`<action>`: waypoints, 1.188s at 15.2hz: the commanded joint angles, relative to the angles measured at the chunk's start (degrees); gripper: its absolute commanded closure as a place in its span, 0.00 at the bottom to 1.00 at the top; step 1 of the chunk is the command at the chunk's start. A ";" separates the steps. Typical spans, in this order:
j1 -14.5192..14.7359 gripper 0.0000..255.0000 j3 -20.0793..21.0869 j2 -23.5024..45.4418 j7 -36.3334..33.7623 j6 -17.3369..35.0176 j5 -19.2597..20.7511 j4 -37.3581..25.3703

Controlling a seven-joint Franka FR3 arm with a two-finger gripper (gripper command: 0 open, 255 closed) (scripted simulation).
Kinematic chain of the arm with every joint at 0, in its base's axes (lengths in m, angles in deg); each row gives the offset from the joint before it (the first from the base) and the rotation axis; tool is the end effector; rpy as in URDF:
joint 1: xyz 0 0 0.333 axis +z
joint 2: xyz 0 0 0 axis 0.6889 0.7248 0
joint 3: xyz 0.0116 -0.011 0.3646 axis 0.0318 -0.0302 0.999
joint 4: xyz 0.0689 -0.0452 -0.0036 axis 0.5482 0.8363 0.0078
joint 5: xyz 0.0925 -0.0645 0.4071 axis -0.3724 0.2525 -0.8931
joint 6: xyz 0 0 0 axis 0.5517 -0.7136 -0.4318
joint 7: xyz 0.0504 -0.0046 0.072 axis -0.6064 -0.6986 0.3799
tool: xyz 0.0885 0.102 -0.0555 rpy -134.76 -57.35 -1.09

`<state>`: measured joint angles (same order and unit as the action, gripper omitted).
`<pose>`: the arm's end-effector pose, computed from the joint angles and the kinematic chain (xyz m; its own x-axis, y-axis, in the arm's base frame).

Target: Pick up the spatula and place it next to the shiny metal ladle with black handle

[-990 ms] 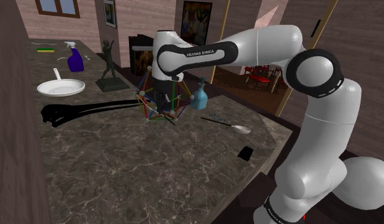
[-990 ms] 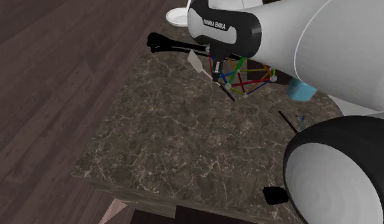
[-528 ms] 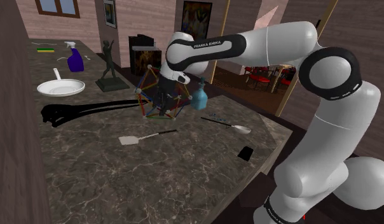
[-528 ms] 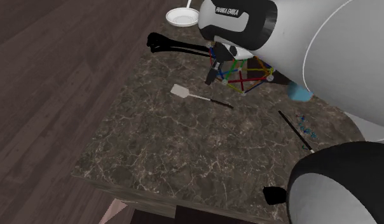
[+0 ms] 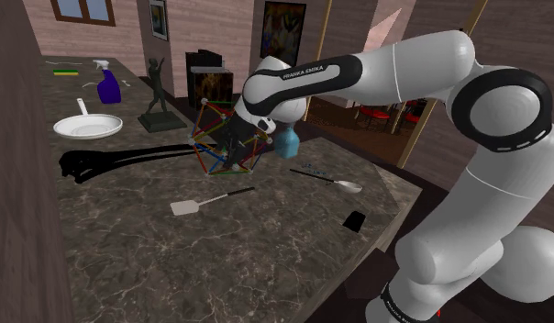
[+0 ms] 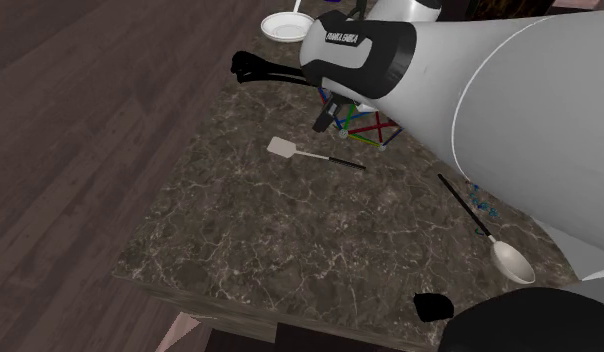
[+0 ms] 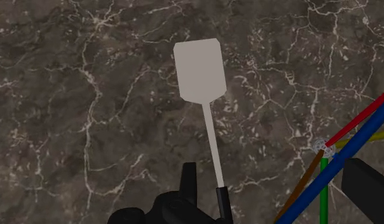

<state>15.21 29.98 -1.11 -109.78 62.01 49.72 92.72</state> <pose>0.6060 0.1422 0.4637 -0.2639 -0.8721 -0.4120 -0.9306 0.3426 -0.1292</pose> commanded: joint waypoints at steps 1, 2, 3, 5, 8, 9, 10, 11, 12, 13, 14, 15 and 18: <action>0.47 0.00 0.35 1.49 -0.68 2.02 0.93 0.47; 0.48 0.00 0.33 1.48 -0.67 2.02 0.92 0.48; 0.48 0.00 0.33 1.49 -0.68 2.02 0.93 0.47; 0.48 0.00 0.33 1.49 -0.68 2.02 0.93 0.47; 0.48 0.00 0.33 1.49 -0.68 2.02 0.93 0.47; 0.48 0.00 0.33 1.49 -0.68 2.01 0.93 0.47; 0.48 1.00 0.33 1.49 -0.68 2.01 0.93 0.47; 0.48 1.00 0.33 1.49 -0.68 2.01 0.93 0.47; 0.48 1.00 0.33 1.49 -0.68 2.01 0.93 0.47; 0.48 1.00 0.33 1.49 -0.68 2.01 0.93 0.47; 0.48 1.00 0.33 1.49 -0.68 2.01 0.93 0.47; 0.48 1.00 0.33 1.49 -0.68 2.01 0.93 0.47; 0.48 1.00 0.33 1.49 -0.68 2.01 0.93 0.47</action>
<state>15.69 30.31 0.38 -110.45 64.02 50.65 93.18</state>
